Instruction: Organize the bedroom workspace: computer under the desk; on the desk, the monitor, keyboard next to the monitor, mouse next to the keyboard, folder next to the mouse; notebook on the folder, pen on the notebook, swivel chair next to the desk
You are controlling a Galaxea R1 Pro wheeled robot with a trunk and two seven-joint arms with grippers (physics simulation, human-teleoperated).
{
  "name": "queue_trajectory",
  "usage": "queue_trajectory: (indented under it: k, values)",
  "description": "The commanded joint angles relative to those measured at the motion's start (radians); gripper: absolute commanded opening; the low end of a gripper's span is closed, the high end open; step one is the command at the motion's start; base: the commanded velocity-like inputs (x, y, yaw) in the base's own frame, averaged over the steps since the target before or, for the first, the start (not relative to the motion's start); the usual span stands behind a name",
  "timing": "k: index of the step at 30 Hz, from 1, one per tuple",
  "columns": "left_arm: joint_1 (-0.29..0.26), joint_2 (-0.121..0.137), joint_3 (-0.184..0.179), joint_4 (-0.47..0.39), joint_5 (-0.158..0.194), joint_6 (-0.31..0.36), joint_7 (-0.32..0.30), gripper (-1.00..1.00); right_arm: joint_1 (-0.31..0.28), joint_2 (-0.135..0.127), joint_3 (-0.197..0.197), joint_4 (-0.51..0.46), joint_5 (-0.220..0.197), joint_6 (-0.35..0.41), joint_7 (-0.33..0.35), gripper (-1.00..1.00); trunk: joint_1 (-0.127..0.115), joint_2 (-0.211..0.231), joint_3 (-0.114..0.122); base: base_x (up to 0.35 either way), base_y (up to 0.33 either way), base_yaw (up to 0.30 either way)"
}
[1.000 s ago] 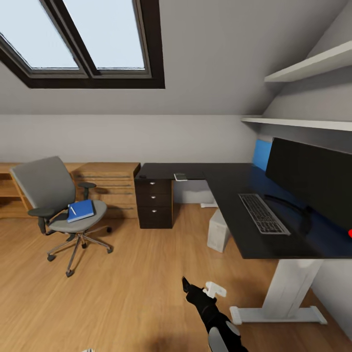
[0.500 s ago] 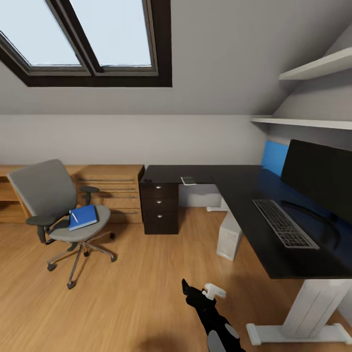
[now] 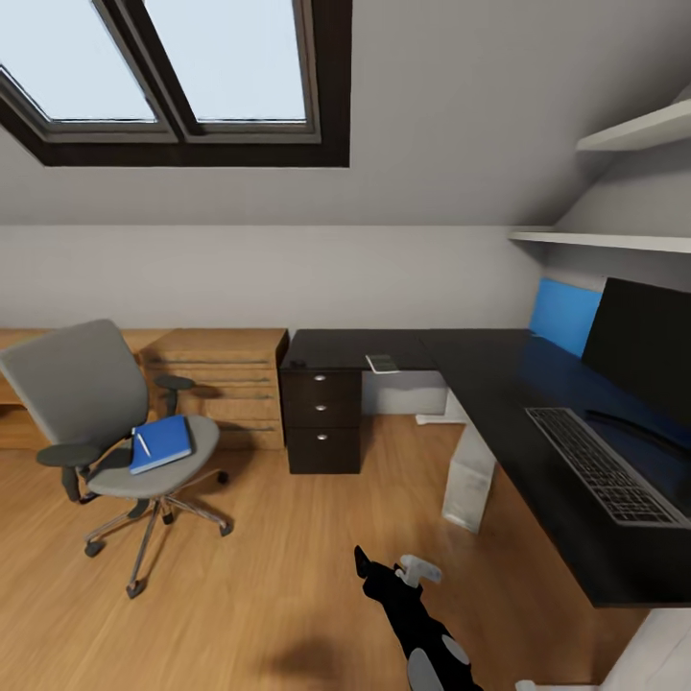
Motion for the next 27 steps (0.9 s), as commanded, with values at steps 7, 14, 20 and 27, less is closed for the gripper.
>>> queue_trajectory:
  k: [7, 14, 20, 27]
  values:
    - [0.0, 0.002, 0.0, -0.003, 0.006, 0.003, 0.004, 1.0, 0.0, 0.0, -0.003, -0.004, -0.01, 0.0, 0.003, 1.0, 0.001, 0.0, -0.001, 0.318, 0.128, 0.0]
    - [0.0, 0.002, 0.0, -0.006, 0.006, 0.0, 0.004, 1.0, 0.0, -0.008, -0.007, -0.016, -0.014, -0.044, 0.002, 1.0, 0.001, 0.0, -0.001, 0.18, 0.038, 0.0]
    - [0.0, 0.0, 0.0, -0.007, 0.006, 0.0, 0.006, 1.0, 0.0, -0.009, -0.005, -0.021, -0.014, -0.099, 0.0, 1.0, -0.019, 0.035, 0.015, 0.01, 0.001, 0.0]
    - [0.0, -0.002, -0.004, -0.007, 0.005, -0.002, 0.007, 1.0, 0.0, -0.004, 0.001, -0.022, -0.005, -0.154, -0.023, 1.0, -0.038, 0.07, 0.031, 0.0, 0.0, 0.084]
